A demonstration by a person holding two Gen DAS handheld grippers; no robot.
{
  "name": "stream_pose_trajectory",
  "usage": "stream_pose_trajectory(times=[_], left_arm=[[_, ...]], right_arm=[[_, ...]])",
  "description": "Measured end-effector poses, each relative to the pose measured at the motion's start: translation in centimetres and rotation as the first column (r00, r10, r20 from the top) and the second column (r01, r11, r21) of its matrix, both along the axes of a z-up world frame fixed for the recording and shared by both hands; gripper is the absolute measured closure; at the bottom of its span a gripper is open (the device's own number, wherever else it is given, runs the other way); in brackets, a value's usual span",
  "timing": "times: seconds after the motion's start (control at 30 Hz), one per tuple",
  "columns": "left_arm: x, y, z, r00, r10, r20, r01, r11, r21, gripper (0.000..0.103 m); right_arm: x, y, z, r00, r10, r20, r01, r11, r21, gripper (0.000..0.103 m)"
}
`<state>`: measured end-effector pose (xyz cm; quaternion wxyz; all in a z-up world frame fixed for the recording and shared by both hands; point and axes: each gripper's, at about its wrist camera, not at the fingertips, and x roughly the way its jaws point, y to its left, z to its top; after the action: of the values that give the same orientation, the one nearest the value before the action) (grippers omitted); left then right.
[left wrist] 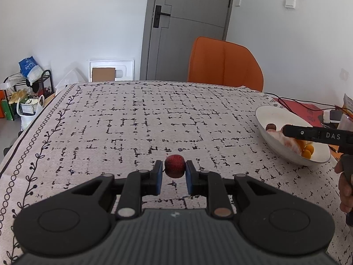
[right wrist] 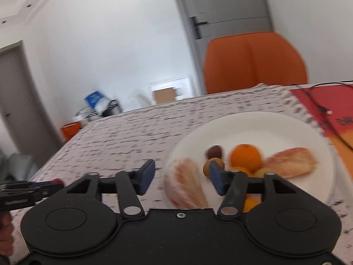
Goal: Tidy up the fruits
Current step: 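Carry the pomelo segment and red plum to the plate with both grippers, then open both grippers to release the pomelo segment and plum onto the plate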
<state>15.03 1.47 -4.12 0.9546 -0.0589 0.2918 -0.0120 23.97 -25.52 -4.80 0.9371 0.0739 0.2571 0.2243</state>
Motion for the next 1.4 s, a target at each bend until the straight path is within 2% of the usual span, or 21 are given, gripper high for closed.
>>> stream_pose_trajectory(times=[0.23,0.53,0.77,1.4], left_arm=[[0.8,-1.3,0.4,1.000,-0.027,0.006,0.027,1.000,0.010,0.083],[2.2,-4.6,1.4,0.993,-0.112,0.035,0.111,0.993,0.031,0.083],[3.4,-7.5,1.8,0.982,-0.181,0.048,0.178,0.983,0.046,0.083],[7.6,-13.8,2.1,0.952,-0.304,0.043,0.298,0.949,0.105,0.083]], right_arm=[[-0.8,-2.0,-0.1,1.000,-0.021,0.003,0.021,1.000,0.023,0.046],[-2.0,-4.2,0.1,0.999,-0.045,0.000,0.045,0.998,0.037,0.045],[-2.8,-6.2,0.4,0.997,-0.080,0.012,0.079,0.996,0.041,0.040],[-3.4,-10.3,0.1,0.990,-0.138,0.022,0.136,0.988,0.068,0.036]])
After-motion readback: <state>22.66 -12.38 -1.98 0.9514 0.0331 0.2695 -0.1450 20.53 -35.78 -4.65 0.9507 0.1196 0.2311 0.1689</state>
